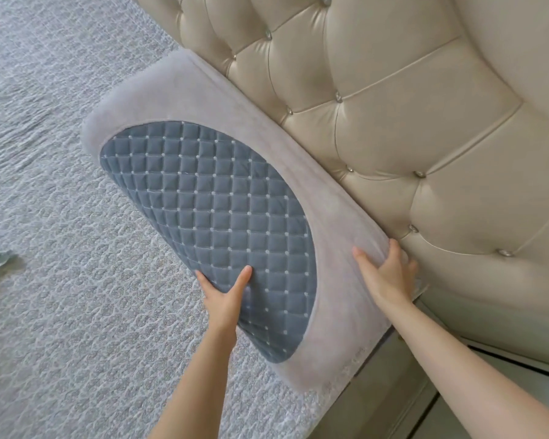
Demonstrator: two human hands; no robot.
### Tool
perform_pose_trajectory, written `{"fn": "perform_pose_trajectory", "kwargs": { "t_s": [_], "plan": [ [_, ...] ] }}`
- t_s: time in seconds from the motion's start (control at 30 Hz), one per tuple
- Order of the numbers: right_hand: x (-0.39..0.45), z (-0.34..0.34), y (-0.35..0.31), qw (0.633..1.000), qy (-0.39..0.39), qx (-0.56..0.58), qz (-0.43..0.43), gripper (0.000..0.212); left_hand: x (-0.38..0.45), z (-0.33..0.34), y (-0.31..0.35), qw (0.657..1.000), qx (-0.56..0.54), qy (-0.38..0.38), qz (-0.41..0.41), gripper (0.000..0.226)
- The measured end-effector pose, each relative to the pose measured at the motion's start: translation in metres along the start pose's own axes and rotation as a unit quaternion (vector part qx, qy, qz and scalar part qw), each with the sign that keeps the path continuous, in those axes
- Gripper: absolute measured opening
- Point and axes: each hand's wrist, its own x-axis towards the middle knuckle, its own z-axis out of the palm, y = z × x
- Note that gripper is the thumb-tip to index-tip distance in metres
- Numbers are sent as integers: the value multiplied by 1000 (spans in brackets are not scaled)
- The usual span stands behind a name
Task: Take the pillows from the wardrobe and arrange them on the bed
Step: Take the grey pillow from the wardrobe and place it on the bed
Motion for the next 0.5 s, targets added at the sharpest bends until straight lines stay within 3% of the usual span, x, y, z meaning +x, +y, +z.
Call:
{"fn": "perform_pose_trajectory", "kwargs": {
  "t_s": [0.13,0.23,0.37,0.43,0.5],
  "plan": [
    [10,13,-43,995,-15,-12,-95,91,25,3,39,998,49,4,45,131],
    [22,18,-53,996,-26,-43,-77,88,28,9,48,993,114,3,20,134],
    [26,21,-40,996,-27,-46,-72,92,17,12,27,990,131,13,50,132],
    [28,22,-32,999,-41,23,-22,102,15,13,24,991,120,14,58,131],
    [24,23,-27,980,-101,132,112,110,15,13,23,993,97,23,64,130]
  ]
}}
